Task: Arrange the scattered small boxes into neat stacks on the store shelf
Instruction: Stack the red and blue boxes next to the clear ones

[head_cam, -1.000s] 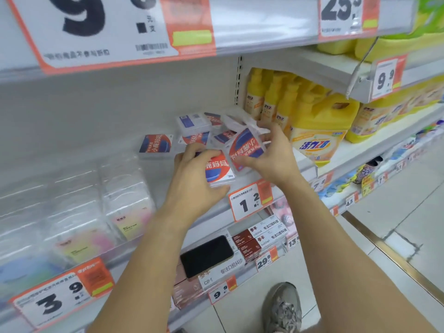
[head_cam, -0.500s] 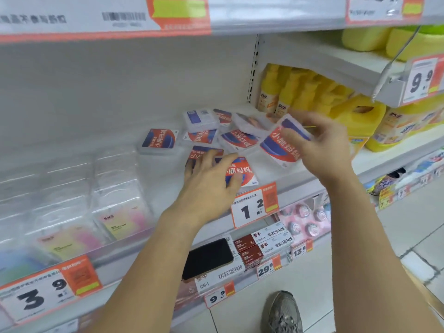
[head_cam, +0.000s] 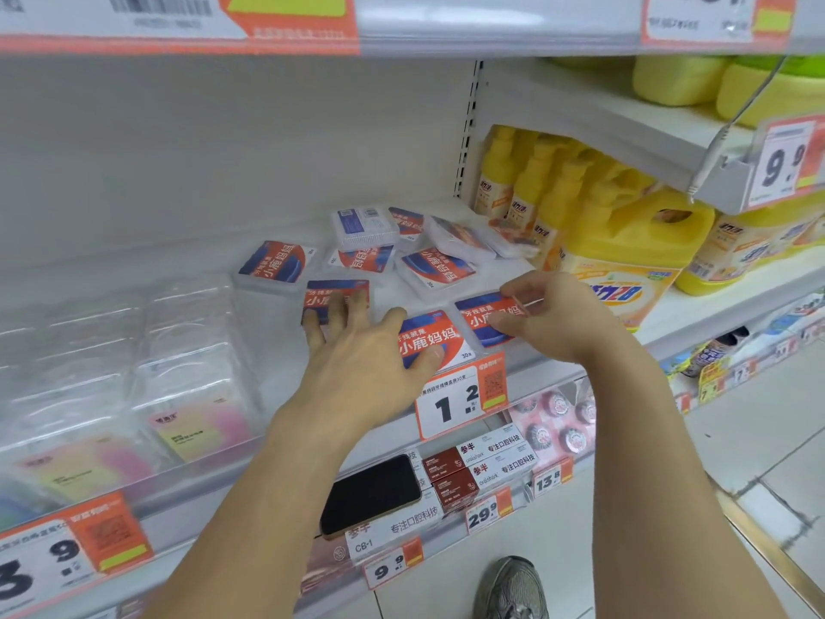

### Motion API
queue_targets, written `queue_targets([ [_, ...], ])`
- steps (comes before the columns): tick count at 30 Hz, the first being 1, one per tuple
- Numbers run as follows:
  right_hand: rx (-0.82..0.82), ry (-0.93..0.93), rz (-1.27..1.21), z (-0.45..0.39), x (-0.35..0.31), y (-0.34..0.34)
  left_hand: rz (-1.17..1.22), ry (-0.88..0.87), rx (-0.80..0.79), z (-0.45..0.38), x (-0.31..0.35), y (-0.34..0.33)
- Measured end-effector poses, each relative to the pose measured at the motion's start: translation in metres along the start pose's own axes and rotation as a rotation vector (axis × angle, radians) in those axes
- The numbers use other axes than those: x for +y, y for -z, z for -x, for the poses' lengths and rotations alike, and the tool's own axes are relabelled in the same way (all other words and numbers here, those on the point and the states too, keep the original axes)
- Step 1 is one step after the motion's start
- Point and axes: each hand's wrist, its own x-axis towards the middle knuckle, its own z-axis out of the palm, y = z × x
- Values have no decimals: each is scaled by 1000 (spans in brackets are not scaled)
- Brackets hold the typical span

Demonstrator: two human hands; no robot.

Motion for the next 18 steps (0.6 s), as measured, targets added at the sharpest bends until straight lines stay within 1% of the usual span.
queue_targets([
  [2,-13,-8,-24,2,2,3,6,17,-22,-1,0,2],
  [4,-31,-10,-37,4,2,5,25,14,-7,-2,1,3],
  [7,-55,-12,-35,7,0,8,100,-49,30,-3,6,5],
  [9,-78,-23,-26,8,-2,10,131,-84,11,-2,10,5],
  [12,-102,-36,-1,7,-5,10,128,-78,-16,-3,12,6],
  [14,-101,-31,58,6,-8,8,132,-75,-15,-3,11,6],
  [15,-69,-11,85,3,-10,7,133,-78,-8,-3,11,6],
  [16,-2,32,91,-2,-13,6,131,-80,1,-2,11,5],
  [18,174,141,74,-22,-16,5,129,-88,9,-1,10,4],
])
